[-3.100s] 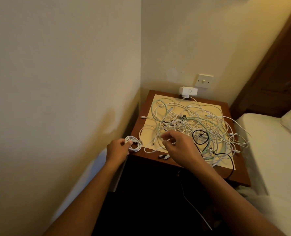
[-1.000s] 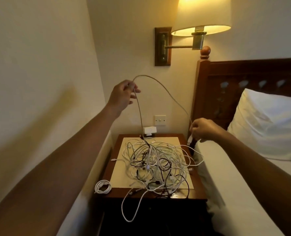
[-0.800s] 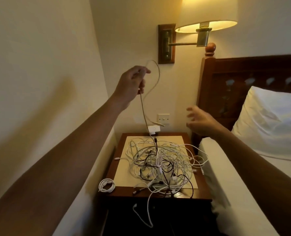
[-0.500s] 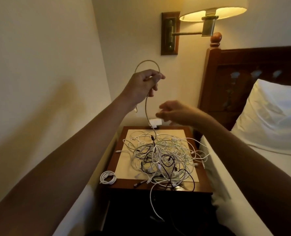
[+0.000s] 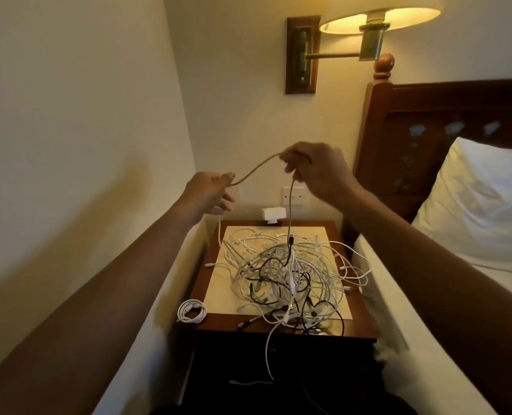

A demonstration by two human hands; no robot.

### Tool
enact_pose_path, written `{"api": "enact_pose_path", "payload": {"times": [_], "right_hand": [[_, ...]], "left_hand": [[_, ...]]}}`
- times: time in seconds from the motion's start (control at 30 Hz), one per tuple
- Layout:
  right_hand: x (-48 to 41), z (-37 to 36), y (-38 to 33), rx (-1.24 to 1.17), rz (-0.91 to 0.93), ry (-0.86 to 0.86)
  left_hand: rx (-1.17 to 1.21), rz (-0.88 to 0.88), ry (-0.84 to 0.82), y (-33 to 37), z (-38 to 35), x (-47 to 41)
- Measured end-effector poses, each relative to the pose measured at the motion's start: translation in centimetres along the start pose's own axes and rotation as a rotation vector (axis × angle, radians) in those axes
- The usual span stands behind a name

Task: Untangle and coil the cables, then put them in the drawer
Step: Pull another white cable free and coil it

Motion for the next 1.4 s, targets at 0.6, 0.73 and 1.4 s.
{"api": "enact_pose_path", "payload": {"times": [0.6, 0.73, 1.4], "right_hand": [[-4.5, 6.5, -9.2, 0.13, 0.328, 0.031], [-2.6, 7.6, -8.5, 0.257, 0.292, 0.002], [7.2, 4.6, -1.2, -0.145, -0.266, -0.261]], "left_hand": [[-0.176, -0.586, 0.397, 11.7, 0.9, 6.3], [0.18, -0.528, -0.136, 13.4, 1.4, 7.1], [-0.387, -0.62, 0.01, 9.2, -1.3, 8.4]]}}
Point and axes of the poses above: each hand's wrist, its own x-axis away from the middle knuckle, its own z-axis out of the back of the hand, y = z × x, the point moved 2 cm from there along -x, towards the middle knuckle, and after that the axes turned 11 degrees about -x, right-handed, at the moved point
